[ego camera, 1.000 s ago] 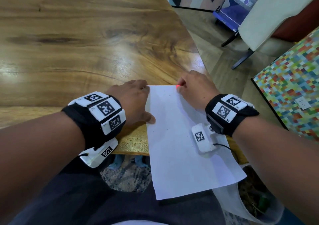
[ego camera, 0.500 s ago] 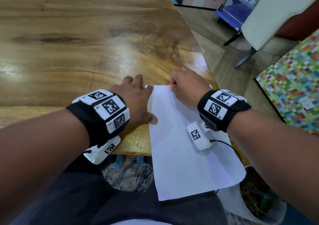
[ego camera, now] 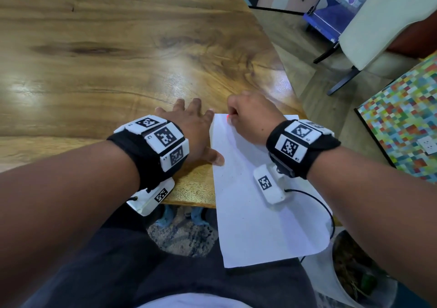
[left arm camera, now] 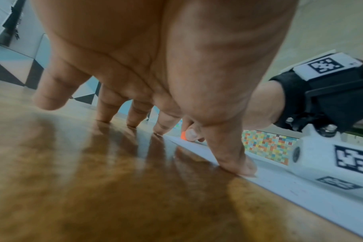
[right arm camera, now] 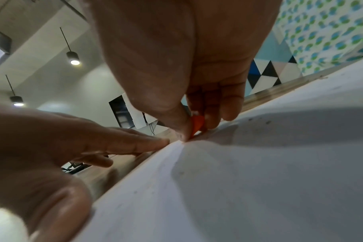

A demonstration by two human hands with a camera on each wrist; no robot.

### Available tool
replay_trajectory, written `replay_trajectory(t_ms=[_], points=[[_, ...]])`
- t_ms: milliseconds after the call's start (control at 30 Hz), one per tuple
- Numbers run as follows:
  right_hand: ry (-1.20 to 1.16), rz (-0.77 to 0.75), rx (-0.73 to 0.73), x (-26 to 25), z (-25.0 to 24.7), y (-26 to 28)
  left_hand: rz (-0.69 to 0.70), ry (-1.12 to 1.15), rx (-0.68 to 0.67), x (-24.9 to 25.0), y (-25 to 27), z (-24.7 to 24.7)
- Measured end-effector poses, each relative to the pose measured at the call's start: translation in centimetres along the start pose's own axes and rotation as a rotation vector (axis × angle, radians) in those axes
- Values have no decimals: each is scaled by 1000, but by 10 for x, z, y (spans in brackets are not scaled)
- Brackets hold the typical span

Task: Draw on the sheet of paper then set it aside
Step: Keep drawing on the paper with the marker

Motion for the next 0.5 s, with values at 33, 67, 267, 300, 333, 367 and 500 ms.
replay_trajectory(t_ms=[33, 67, 267, 300, 333, 367, 500], points=[[-15, -5, -2, -1, 0, 3, 0, 1, 4, 0, 0, -1], [-34, -18, -11, -3, 0, 9, 0, 4, 3, 0, 0, 0], [-24, -219, -134, -22, 5, 43, 15, -6, 35, 0, 0, 1], [-18, -216, -115, -22, 4, 39, 15, -12, 33, 0, 0, 1], [-18, -195, -92, -21, 3, 33, 14, -17, 25, 1, 0, 0], [-19, -166, -67, -19, 1, 24, 13, -21, 17, 1, 0, 0], [-13, -56, -7, -11, 2, -8, 14, -32, 19, 0, -1, -1]])
Point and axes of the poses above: each hand's wrist, its own y-axis away from the middle knuckle, its own z-axis out of the palm, x = y × z, the point moved 5 cm from there along -y, towards the middle knuckle, and after that the axes turned 10 degrees about x, right-handed, at the moved point
